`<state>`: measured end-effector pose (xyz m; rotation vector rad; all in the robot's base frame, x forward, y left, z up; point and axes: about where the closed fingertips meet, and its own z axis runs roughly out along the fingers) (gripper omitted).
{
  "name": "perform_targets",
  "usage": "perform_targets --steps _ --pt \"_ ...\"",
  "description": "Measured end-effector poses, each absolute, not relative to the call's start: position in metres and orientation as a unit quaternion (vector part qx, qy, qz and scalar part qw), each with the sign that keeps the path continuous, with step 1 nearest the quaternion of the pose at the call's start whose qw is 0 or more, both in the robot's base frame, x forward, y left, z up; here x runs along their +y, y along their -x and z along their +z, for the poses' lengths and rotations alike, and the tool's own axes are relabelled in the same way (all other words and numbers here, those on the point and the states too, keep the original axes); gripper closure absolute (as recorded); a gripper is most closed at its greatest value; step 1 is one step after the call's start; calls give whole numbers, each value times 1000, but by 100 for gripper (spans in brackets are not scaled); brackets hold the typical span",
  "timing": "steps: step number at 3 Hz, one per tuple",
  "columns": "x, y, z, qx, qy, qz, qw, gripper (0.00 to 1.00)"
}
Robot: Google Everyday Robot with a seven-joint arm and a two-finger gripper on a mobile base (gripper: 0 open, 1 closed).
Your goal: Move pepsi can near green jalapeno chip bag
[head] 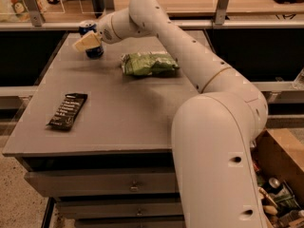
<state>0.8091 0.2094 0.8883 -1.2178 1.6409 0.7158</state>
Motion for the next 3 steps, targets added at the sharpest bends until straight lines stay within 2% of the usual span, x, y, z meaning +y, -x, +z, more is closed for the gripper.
perform_targets --steps 2,3 --pt "218 -805 886 665 496 302 470 72" --pt "213 -802 894 664 496 297 473 71"
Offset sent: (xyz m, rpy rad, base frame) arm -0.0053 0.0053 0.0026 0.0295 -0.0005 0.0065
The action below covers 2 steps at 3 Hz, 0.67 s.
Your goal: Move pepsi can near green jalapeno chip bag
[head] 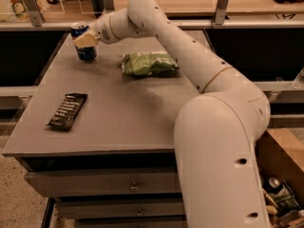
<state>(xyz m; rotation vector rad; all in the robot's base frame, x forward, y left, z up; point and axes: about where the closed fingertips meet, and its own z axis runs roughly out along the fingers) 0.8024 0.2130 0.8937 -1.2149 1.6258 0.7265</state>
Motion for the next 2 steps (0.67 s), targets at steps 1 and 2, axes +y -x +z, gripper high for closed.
perform_targets --steps 1,2 --pt "196 -800 908 666 494 282 482 70" --pt "179 -801 918 670 490 271 488 68"
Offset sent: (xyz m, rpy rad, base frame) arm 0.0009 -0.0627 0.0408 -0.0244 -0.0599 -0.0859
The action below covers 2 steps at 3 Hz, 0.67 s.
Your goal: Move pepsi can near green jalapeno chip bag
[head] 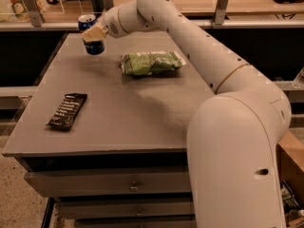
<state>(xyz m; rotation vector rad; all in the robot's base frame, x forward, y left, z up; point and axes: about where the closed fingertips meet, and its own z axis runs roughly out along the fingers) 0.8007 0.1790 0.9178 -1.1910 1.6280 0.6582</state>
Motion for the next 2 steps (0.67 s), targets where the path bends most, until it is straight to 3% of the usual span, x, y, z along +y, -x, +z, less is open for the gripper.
perform_targets --steps 2 --pt "153 -802 916 681 477 261 490 63"
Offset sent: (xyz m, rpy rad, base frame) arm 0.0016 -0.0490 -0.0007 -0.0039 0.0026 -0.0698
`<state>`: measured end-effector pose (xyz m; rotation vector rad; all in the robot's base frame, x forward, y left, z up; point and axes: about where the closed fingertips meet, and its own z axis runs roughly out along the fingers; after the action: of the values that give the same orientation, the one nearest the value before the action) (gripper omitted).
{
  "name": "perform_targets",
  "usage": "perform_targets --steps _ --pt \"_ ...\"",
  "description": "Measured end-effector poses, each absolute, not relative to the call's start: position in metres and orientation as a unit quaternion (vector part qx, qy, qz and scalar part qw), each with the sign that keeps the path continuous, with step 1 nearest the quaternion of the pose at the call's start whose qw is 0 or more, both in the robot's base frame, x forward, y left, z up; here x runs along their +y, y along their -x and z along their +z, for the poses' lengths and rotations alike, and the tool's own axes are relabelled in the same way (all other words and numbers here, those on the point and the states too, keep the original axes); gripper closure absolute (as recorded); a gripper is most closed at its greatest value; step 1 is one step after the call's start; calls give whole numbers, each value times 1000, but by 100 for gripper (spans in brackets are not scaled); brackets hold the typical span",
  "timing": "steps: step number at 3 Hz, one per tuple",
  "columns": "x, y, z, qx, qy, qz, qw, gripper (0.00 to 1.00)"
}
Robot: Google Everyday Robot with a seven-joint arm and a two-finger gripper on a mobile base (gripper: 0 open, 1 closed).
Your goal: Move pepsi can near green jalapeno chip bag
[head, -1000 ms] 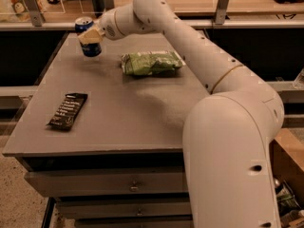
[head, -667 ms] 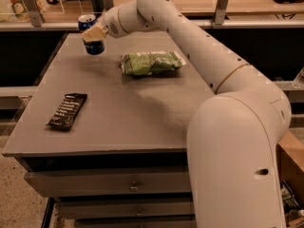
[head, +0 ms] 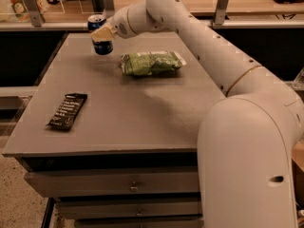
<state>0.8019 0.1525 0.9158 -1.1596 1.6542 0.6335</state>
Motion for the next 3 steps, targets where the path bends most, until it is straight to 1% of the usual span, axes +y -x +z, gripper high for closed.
perform_targets --steps 1,2,3 --pt "142 -799 910 685 473 261 488 58" --pt "135 -796 904 689 471 263 484 42" --pt "132 -793 900 690 471 266 480 19"
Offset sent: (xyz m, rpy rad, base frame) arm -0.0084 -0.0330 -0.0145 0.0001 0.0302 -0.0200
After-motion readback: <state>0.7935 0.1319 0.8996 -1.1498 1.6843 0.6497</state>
